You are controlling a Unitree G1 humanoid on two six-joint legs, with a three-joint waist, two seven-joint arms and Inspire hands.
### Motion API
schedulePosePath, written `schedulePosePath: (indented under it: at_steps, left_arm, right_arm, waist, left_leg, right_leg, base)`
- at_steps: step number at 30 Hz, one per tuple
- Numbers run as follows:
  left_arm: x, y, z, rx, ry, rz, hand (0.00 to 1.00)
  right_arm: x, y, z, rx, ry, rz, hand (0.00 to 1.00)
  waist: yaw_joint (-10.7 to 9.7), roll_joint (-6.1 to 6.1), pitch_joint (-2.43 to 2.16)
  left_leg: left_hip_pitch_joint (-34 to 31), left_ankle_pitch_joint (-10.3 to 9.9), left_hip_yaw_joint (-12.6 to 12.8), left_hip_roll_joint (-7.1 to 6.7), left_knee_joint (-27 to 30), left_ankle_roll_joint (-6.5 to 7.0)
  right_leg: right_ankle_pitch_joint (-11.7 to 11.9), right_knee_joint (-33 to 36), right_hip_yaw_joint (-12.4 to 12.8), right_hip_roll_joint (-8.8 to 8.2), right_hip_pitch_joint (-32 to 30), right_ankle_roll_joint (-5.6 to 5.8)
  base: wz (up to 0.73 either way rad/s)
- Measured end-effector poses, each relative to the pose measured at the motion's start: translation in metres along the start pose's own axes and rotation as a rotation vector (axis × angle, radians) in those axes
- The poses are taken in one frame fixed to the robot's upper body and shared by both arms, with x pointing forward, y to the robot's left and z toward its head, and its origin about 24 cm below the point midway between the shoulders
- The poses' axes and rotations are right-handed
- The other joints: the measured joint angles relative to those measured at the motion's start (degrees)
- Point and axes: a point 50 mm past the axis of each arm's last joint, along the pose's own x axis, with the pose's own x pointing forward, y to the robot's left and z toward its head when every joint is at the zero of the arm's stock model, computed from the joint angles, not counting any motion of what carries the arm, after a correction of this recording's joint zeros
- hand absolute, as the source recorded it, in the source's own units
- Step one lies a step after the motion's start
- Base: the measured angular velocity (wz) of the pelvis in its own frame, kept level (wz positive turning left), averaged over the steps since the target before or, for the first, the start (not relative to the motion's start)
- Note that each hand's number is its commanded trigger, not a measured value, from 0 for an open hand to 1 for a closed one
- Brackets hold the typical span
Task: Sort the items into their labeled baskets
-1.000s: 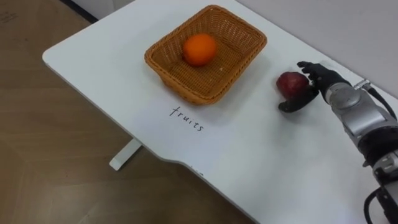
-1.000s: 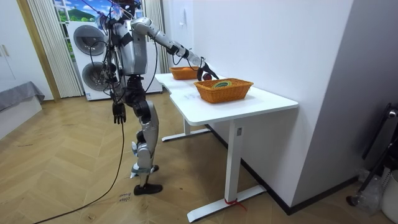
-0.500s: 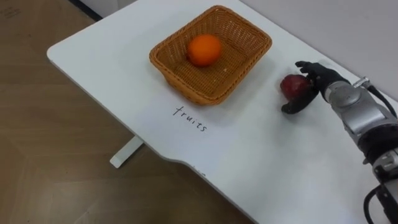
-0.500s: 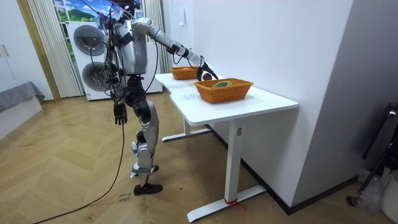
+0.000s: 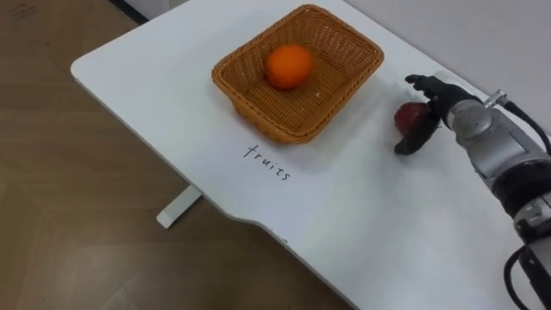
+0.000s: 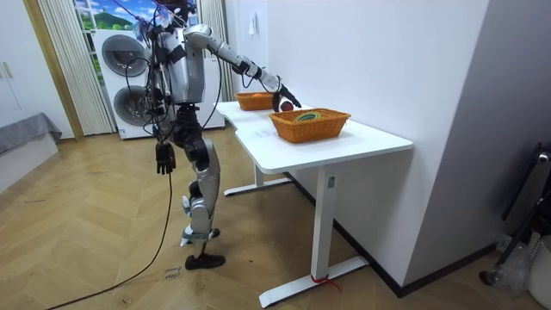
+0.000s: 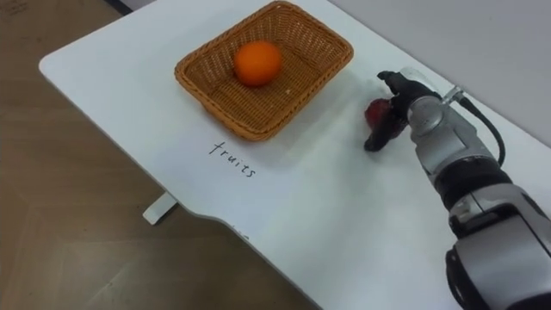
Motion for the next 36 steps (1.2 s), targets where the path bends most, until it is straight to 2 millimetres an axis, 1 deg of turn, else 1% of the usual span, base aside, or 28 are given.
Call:
schedulePosePath:
  at_steps: [1,4,9,12,16,17,18,22,27,33,36]
  left_arm:
    - [0.000,0.000,0.001,0.006,-0.004,-0.001,0.00]
    - [0.000,-0.002,0.004,0.023,-0.012,-0.007,0.00]
    - [0.000,-0.002,0.004,0.012,-0.009,-0.011,0.00]
    - [0.000,-0.002,0.005,0.013,-0.016,-0.010,0.00]
    - [0.000,-0.001,0.007,0.022,-0.025,-0.009,0.00]
    - [0.000,-0.001,0.008,0.022,-0.027,-0.010,0.00]
    - [0.000,-0.001,0.009,0.022,-0.032,-0.010,0.00]
    - [0.000,-0.002,0.014,0.035,-0.056,-0.013,0.00]
    - [0.000,-0.002,0.020,0.030,-0.081,-0.013,0.00]
    - [0.000,-0.002,0.020,0.029,-0.081,-0.015,0.00]
    - [0.000,-0.002,0.020,0.017,-0.084,-0.018,0.00]
  right_arm:
    - [0.000,-0.001,0.000,-0.008,0.006,-0.004,1.00]
    - [0.001,-0.002,-0.001,-0.022,0.012,-0.004,1.00]
    - [0.001,0.003,0.000,-0.064,0.015,0.030,1.00]
    - [0.001,0.002,-0.002,-0.063,0.028,0.017,1.00]
    - [0.001,0.003,-0.007,-0.068,0.048,0.026,1.00]
    - [0.001,0.003,-0.007,-0.068,0.048,0.024,1.00]
    - [0.001,0.002,-0.006,-0.068,0.046,0.022,1.00]
    - [0.001,0.001,-0.006,-0.067,0.032,0.018,1.00]
    - [0.001,0.001,-0.005,-0.068,0.020,0.019,1.00]
    - [0.002,0.001,-0.005,-0.069,0.015,0.019,1.00]
    - [0.002,0.001,-0.005,-0.070,0.006,0.013,1.00]
  waist:
    - [0.01,0.02,0.02]
    - [0.44,0.19,0.15]
    - [0.51,0.19,0.15]
    - [1.36,0.28,0.26]
    - [1.91,0.16,0.42]
    - [1.94,0.14,0.44]
    - [1.99,0.28,0.58]
    - [1.98,0.41,0.68]
    - [1.78,0.46,0.72]
    - [1.70,0.38,0.76]
    - [1.70,0.26,1.00]
  left_leg:
    - [-0.22,-0.01,-0.22,-0.04,0.16,-0.01]
    - [-0.32,-0.01,-0.22,-0.04,0.33,-0.02]
    - [-0.31,0.10,-0.32,-0.02,0.42,-0.20]
    - [-0.63,0.15,-0.36,0.06,0.42,-0.36]
    - [-1.03,0.19,-0.26,0.18,0.53,-0.40]
    - [-1.16,0.19,-0.26,0.18,0.63,-0.40]
    - [-1.28,0.19,-0.26,0.18,0.94,-0.39]
    - [-1.27,0.11,-0.28,0.17,0.95,-0.32]
    - [-1.24,0.11,-0.18,0.22,0.93,-0.33]
    - [-1.21,0.11,-0.11,0.23,0.91,-0.33]
    - [-1.16,0.11,0.37,0.30,0.85,-0.33]
  right_leg:
    - [0.00,0.02,-0.05,0.03,-0.08,-0.01]
    - [0.08,0.03,-0.05,0.05,-0.13,-0.06]
    - [0.12,0.12,-0.28,0.09,-0.08,-0.13]
    - [0.30,0.13,-0.29,0.16,-0.41,-0.42]
    - [0.35,0.14,-0.16,0.22,-0.72,-0.48]
    - [0.36,0.12,-0.16,0.23,-0.80,-0.49]
    - [0.36,0.12,-0.15,0.28,-0.80,-0.49]
    - [0.37,0.11,-0.15,0.28,-0.81,-0.48]
    - [0.36,0.11,-0.14,0.28,-0.84,-0.47]
    - [0.36,0.11,-0.05,0.28,-0.82,-0.47]
    - [0.36,0.10,0.10,0.30,-0.83,-0.47]
  base:
    - [0.10]
    - [0.02]
    - [-0.01]
    - [0.00]
    - [0.03]
    - [0.00]
    - [0.00]
    - [0.00]
    - [0.00]
    - [0.00]
    - [-0.03]
